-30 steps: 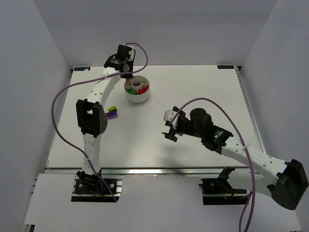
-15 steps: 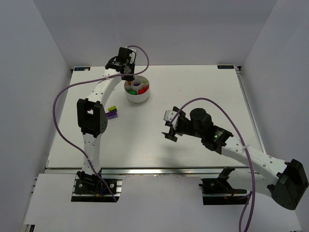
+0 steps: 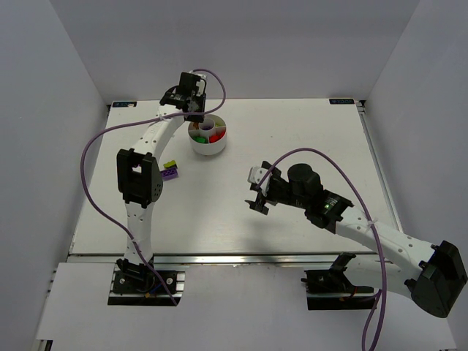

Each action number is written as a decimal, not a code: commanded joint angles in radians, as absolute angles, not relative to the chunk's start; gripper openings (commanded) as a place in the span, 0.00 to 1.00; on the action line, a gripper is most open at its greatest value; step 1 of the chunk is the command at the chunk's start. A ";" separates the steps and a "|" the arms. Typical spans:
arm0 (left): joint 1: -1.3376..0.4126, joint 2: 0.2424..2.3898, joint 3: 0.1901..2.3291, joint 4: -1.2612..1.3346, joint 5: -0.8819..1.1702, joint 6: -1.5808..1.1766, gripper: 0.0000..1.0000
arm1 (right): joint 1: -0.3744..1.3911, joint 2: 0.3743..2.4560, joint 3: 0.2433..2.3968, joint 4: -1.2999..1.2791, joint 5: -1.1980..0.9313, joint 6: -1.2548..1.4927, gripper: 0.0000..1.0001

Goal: Sort the legos into containers by color

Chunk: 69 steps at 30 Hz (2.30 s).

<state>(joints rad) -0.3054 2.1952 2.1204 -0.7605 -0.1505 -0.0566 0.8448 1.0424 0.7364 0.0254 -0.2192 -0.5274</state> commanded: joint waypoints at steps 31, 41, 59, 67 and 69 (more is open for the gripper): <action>-0.011 1.531 1.241 -0.351 -0.105 -0.428 0.97 | 0.838 1.023 0.738 0.054 -0.225 -0.520 0.90; -0.011 1.577 1.217 -0.402 -0.002 -0.335 0.93 | 0.833 1.016 0.739 0.052 -0.230 -0.517 0.89; -0.106 1.793 1.324 -0.500 0.045 0.070 0.62 | 0.833 1.031 0.741 0.049 -0.236 -0.525 0.90; -0.156 1.804 1.298 -0.451 -0.064 0.169 0.61 | 0.833 1.039 0.741 0.049 -0.230 -0.528 0.89; -0.156 1.810 1.301 -0.451 -0.078 0.179 0.60 | 0.833 1.039 0.739 0.048 -0.230 -0.528 0.89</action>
